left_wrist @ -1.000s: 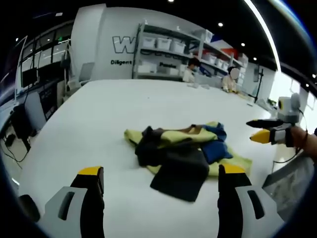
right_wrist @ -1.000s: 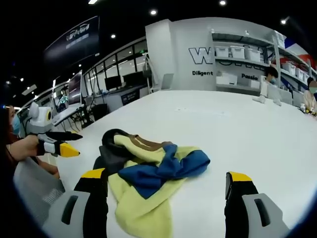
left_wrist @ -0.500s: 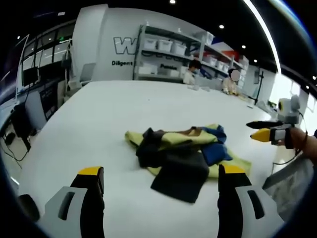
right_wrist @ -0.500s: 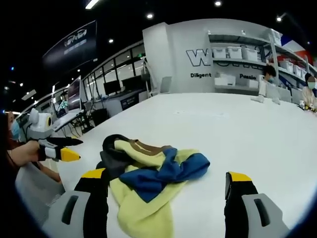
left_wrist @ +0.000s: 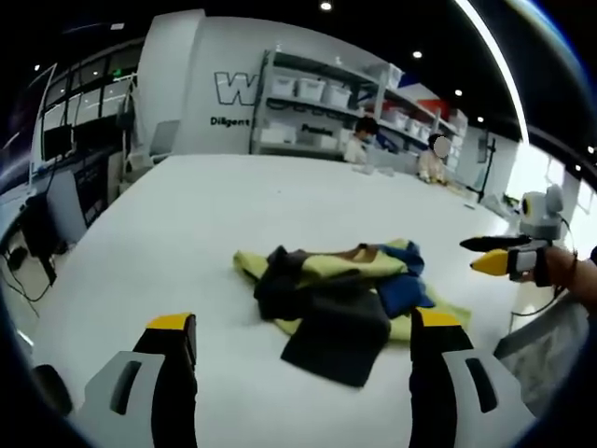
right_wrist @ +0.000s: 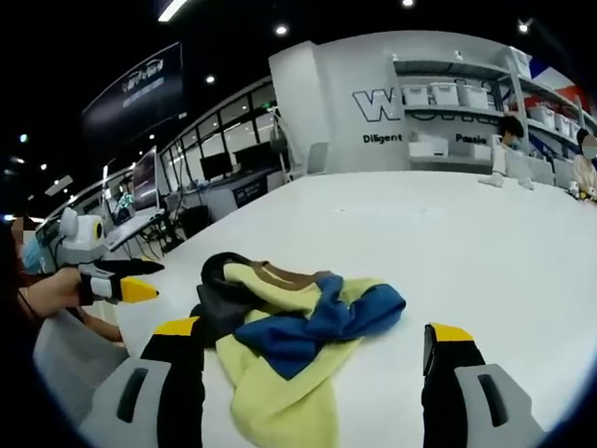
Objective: Fold the garment on the visible template until the final outline fits inside the template.
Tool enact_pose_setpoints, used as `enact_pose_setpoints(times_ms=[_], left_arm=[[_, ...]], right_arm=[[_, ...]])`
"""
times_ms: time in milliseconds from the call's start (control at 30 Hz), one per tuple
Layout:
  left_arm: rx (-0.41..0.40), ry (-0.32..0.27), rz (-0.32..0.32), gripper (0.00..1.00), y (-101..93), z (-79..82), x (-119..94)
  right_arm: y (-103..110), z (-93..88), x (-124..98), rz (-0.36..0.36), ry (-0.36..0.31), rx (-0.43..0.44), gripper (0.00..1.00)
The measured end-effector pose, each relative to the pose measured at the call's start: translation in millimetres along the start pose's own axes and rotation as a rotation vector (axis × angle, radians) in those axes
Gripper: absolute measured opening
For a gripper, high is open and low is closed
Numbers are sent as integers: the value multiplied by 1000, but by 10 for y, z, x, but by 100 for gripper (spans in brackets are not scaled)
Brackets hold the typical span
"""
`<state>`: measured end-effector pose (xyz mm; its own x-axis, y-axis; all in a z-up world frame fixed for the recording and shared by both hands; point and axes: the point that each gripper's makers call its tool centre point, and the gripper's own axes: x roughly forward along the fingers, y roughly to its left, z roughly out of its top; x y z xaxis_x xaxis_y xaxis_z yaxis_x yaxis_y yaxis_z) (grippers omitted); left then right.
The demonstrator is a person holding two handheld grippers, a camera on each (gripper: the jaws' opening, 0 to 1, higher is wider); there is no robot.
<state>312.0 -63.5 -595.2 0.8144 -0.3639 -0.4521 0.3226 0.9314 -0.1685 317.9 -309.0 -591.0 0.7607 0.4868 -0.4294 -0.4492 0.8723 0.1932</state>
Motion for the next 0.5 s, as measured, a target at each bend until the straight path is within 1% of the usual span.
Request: enact_pose_setpoints(times_ms=[167,267,367,500], left_arm=[[-12,17,-6,92,-6,-35,11],[5,20,-8,92,-19,-36,22],[14,26,-5,92,-15,-46,23],[10,23,2,92,10,-39,22]], right_arm=[[52,-50,15,17,25,-18,98],[115,-79,32,42,34,-35,98],[137,-108,38,48,48,-64,98],[138,-110,31,50,53,-77,98]])
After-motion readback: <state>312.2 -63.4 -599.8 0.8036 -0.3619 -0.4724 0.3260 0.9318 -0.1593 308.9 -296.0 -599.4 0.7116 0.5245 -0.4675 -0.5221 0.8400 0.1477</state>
